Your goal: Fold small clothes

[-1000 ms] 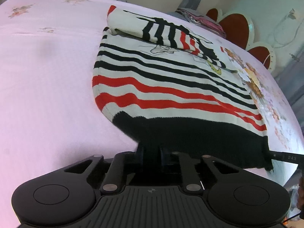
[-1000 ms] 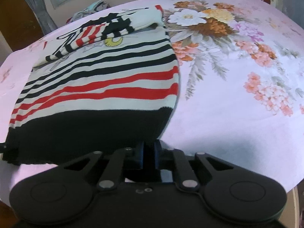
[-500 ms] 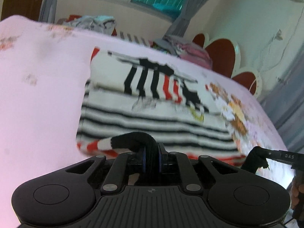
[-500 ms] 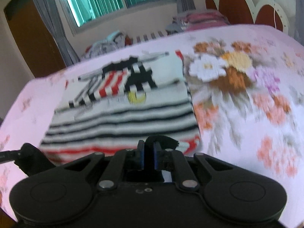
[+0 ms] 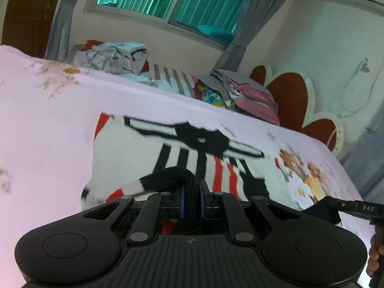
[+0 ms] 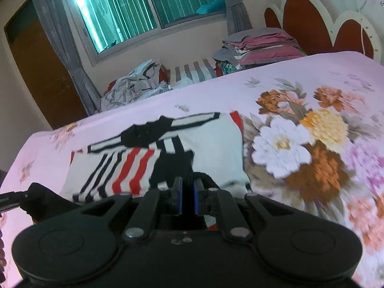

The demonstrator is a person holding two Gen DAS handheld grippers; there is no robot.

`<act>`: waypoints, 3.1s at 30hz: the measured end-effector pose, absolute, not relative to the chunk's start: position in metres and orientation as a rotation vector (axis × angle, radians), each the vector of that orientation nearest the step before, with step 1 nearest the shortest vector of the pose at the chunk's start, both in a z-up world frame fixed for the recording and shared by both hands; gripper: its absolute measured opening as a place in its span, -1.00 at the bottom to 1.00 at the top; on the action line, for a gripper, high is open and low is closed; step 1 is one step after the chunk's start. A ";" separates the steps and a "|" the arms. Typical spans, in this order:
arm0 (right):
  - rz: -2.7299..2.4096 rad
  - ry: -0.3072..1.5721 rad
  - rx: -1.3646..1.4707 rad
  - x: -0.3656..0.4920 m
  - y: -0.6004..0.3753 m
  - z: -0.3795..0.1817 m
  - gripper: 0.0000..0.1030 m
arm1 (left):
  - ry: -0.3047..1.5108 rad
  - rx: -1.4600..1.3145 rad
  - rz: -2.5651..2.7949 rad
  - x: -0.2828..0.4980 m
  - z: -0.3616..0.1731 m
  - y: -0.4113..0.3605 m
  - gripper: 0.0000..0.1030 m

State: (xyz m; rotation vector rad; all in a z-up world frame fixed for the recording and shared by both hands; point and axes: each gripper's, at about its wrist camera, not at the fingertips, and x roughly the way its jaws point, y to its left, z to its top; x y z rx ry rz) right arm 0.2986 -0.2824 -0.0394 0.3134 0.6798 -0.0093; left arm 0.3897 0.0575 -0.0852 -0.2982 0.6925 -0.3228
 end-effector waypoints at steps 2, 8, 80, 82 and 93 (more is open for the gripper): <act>-0.010 0.682 0.315 0.318 -0.286 -0.041 -0.83 | 0.691 -0.292 -0.312 0.409 -0.085 0.052 -0.78; -0.022 0.697 0.341 0.377 -0.302 -0.048 -0.83 | 0.704 -0.330 -0.250 0.460 -0.092 0.048 -0.78; -0.089 0.728 0.163 0.532 -0.312 -0.128 -0.89 | 0.689 -0.110 -0.048 0.578 -0.166 0.049 -0.90; -0.098 0.749 0.151 0.530 -0.310 -0.140 -0.88 | 0.709 -0.093 -0.033 0.577 -0.175 0.046 -0.90; -0.026 0.679 0.178 0.492 -0.296 -0.099 -0.46 | 0.651 -0.116 -0.057 0.543 -0.139 0.046 0.21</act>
